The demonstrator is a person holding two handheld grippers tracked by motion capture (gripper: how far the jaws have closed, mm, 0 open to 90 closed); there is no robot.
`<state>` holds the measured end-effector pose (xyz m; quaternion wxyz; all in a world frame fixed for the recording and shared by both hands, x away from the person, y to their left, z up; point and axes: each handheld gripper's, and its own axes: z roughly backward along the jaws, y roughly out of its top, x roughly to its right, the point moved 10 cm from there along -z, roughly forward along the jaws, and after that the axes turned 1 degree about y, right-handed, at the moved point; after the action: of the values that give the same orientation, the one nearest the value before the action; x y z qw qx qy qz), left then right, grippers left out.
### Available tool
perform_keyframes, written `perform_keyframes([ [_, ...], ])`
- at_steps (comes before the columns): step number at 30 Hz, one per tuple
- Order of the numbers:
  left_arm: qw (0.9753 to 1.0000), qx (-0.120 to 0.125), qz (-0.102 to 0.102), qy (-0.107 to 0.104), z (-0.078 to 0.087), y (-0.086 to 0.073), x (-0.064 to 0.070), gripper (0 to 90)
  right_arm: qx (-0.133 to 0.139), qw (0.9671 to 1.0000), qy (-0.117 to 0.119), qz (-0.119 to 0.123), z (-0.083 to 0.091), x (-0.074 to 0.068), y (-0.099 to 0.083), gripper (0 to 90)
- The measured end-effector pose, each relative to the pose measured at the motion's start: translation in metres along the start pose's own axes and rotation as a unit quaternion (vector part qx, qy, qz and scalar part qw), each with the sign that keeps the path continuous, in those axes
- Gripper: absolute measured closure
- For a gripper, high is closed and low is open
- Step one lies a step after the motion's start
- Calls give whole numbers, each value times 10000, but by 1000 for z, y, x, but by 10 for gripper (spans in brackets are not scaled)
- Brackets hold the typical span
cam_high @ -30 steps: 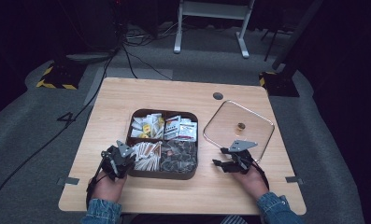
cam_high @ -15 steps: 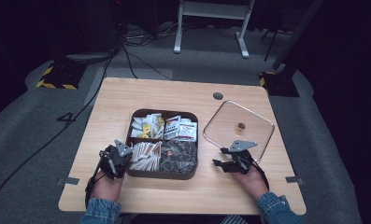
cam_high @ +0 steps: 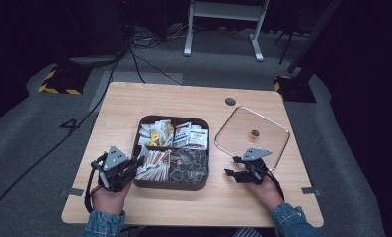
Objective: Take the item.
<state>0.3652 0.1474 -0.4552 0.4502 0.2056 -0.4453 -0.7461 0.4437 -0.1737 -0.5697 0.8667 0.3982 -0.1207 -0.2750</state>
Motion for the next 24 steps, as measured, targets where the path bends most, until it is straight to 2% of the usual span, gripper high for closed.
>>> perform_keyframes([
  [6,9998,97,-51,-175,4,6,12,865,-1,10000,0,1,0,0,0,356],
  [8,9994,76,-158,-282,4,8,22,865,0,10000,0,0,0,0,0,356],
  [9,9994,76,-158,-282,4,8,22,865,0,10000,0,0,0,0,0,356],
  [10,9988,46,-231,-419,3,9,30,865,0,10000,0,1,0,0,0,356],
  [11,9988,46,-231,-419,3,9,30,864,0,10000,0,1,0,0,0,356],
  [13,9978,-13,-337,-576,1,9,42,864,0,10000,0,0,0,0,0,356],
  [14,9965,-59,-450,-698,-2,9,52,864,0,10000,0,1,0,0,0,356],
  [16,9949,-102,-580,-819,-4,8,64,864,0,10000,0,0,0,0,0,356],
  [17,9949,-102,-580,-819,-4,8,64,864,0,10000,0,0,0,0,0,356],
  [20,9908,-152,-815,-1072,-8,8,88,864,-3,10000,-5,3,0,0,0,356],
  [21,9908,-152,-815,-1072,-8,8,88,864,-3,10000,-5,3,0,0,0,356],
  [23,9878,-173,-966,-1209,-9,7,101,864,0,10000,0,1,0,0,0,356],
  [24,9853,-192,-1052,-1335,-10,6,112,864,-1,10000,1,-4,0,0,0,356],
])
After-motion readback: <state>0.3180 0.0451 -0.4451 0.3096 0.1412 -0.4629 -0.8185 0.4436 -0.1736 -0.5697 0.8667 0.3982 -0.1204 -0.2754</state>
